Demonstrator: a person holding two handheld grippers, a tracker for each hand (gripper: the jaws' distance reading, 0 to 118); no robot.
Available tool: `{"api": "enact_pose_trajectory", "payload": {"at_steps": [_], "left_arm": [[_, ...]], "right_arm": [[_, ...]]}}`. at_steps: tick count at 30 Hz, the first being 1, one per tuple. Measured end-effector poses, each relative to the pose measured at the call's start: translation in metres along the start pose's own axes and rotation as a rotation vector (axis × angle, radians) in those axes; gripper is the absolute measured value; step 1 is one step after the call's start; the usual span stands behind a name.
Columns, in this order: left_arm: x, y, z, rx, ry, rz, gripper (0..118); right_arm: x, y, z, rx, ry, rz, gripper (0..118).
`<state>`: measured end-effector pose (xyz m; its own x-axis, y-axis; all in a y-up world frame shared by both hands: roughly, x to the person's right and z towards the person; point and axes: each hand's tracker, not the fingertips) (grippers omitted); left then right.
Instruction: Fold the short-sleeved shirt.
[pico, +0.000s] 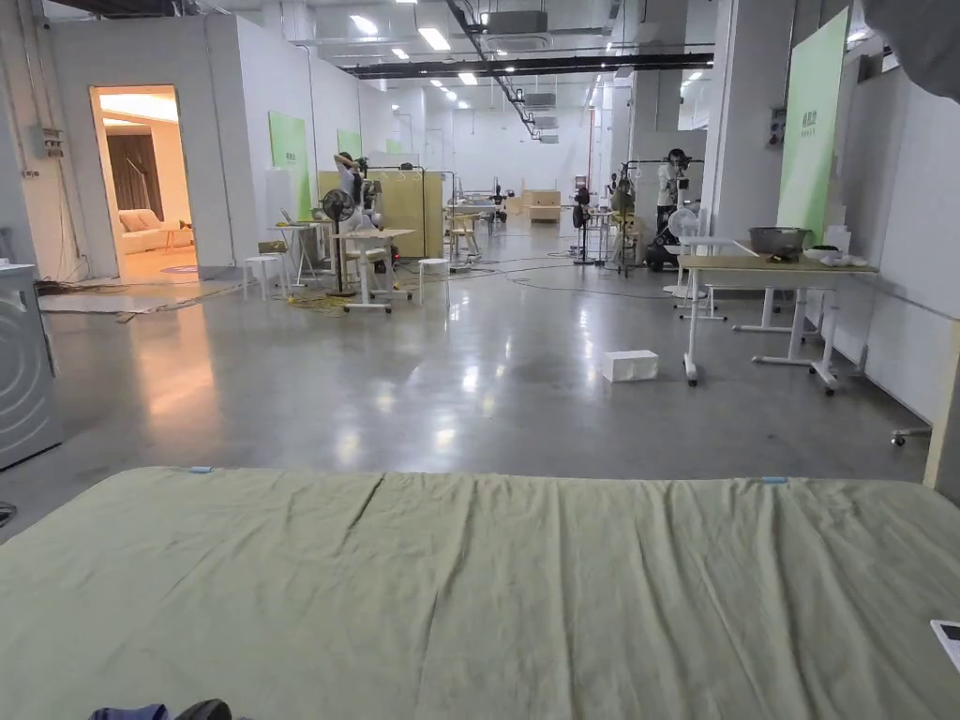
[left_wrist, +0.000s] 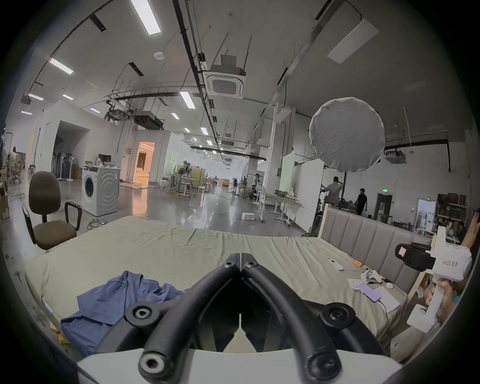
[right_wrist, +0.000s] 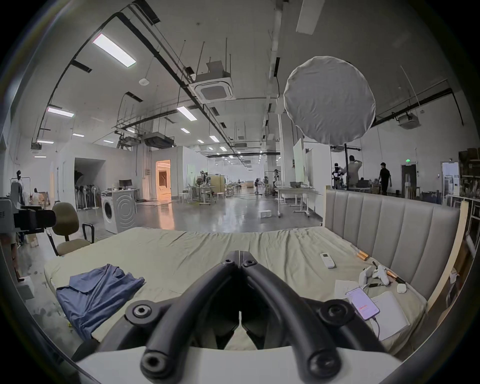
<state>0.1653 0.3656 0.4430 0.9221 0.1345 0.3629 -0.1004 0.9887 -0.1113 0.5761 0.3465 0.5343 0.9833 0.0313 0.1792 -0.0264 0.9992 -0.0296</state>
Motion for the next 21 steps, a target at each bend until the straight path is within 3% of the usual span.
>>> {"api": "enact_pose_trajectory", "payload": {"at_steps": [8,11,15,17,21], "left_arm": [[-0.039,0.000,0.007,-0.040,0.090,0.015,4],[-0.058,-0.003,-0.002,-0.084,0.173,0.020,33],[-0.096,-0.012,-0.032,-0.188,0.167,0.111,43],[-0.121,-0.025,-0.055,-0.279,0.154,0.156,61],[-0.161,-0.068,-0.114,-0.411,0.209,0.202,83]], "right_arm": [[0.006,-0.016,-0.004,-0.061,0.024,-0.088,0],[0.008,-0.023,-0.007,-0.089,0.037,-0.107,0],[0.005,-0.039,-0.016,-0.186,0.064,-0.151,0],[0.002,-0.044,-0.020,-0.197,0.062,-0.125,0],[-0.007,-0.055,-0.030,-0.244,0.075,-0.110,0]]}}
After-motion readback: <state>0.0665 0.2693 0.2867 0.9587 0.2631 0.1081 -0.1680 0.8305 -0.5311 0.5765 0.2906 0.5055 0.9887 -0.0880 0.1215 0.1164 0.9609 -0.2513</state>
